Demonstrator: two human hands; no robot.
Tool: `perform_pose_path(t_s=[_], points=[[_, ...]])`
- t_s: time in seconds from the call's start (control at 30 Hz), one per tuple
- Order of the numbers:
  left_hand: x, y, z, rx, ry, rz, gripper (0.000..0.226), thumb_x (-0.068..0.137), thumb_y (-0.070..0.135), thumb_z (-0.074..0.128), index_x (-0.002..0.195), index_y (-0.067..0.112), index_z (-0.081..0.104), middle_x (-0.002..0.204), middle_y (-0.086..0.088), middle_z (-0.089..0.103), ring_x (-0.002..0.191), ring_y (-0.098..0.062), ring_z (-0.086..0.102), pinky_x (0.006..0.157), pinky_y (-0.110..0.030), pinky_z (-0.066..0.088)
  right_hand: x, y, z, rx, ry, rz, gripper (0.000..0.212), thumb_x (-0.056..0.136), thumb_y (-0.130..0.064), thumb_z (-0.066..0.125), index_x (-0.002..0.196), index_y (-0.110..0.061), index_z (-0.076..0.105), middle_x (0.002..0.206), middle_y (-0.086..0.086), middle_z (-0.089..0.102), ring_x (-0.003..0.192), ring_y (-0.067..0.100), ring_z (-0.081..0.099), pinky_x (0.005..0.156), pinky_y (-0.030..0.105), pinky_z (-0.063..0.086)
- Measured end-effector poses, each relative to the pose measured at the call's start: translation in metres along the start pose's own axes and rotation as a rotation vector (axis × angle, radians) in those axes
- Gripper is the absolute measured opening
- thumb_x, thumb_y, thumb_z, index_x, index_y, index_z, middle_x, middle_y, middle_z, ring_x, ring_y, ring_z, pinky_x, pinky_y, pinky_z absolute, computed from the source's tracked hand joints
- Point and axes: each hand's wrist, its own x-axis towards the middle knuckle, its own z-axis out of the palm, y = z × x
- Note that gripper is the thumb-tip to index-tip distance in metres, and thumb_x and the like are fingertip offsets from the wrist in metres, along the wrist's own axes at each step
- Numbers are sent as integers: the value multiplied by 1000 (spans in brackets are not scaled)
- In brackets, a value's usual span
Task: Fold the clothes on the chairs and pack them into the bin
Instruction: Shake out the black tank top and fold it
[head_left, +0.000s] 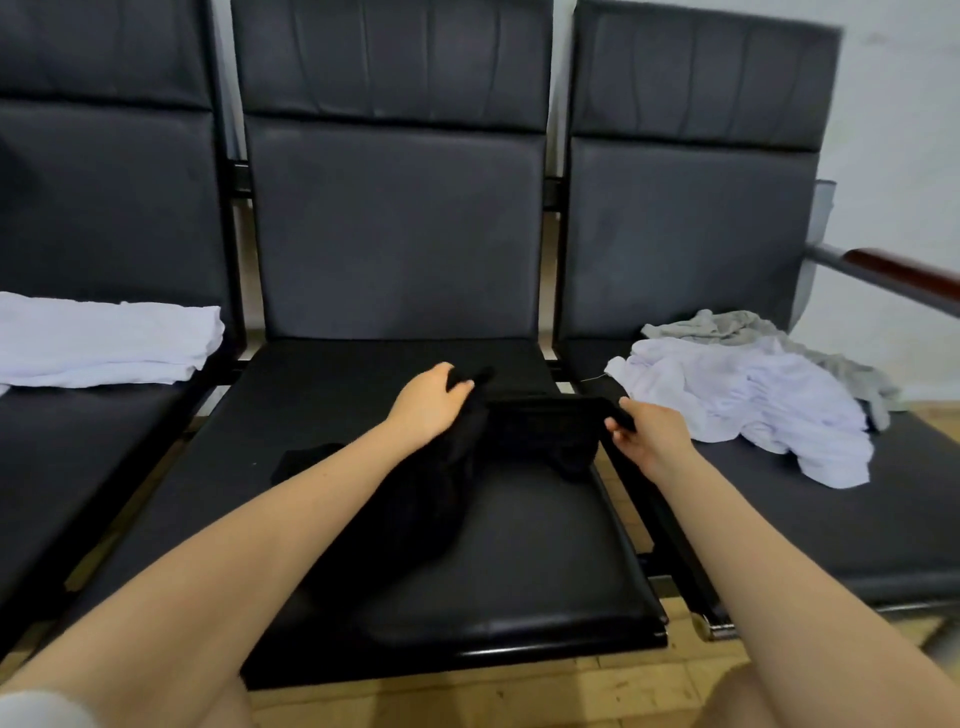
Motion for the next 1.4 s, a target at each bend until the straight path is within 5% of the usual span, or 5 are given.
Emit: perform_pose_path(t_s=[0.27, 0.53, 0.7, 1.03, 1.4], points=[[-23, -7, -53, -181, 523, 157, 30, 99, 34, 46, 122, 17, 54, 108, 9, 53, 95, -6, 52, 80, -20, 38, -9, -7, 63, 352, -142, -24, 8, 94, 0, 52, 88, -3, 55, 94, 13, 62, 66, 23, 72, 49, 21, 54], [-54, -11, -39, -8, -302, 85, 67, 86, 74, 25, 71, 31, 74, 84, 15, 69, 87, -2, 62, 91, -30, 46, 2, 14, 36, 28, -39, 110, 18, 89, 9, 49, 80, -6, 53, 94, 13, 57, 82, 22, 58, 59, 31, 56], [-20, 2, -21, 99, -290, -17, 45, 96, 48, 42, 68, 26, 71, 76, 16, 62, 89, -10, 59, 78, -27, 42, 3, 22, 17, -376, -59, -10, 25, 89, 8, 51, 112, 10, 61, 114, 27, 60, 90, 23, 53, 69, 29, 49], [28, 8, 49, 168, -317, -18, 31, 87, 50, 58, 89, 20, 66, 92, 2, 66, 95, -18, 61, 78, -30, 47, 7, 34, 4, -844, -100, -223, 8, 80, -7, 66, 76, 0, 65, 67, 13, 58, 66, 23, 56, 66, 33, 49], [21, 4, -41, -1479, -100, -419, 16, 95, 27, 51, 87, 17, 61, 87, 0, 64, 86, -19, 63, 80, -36, 52, 11, -2, 33, -283, 17, -443, 23, 88, -6, 60, 110, -4, 66, 102, 9, 65, 100, 26, 61, 94, 42, 49]])
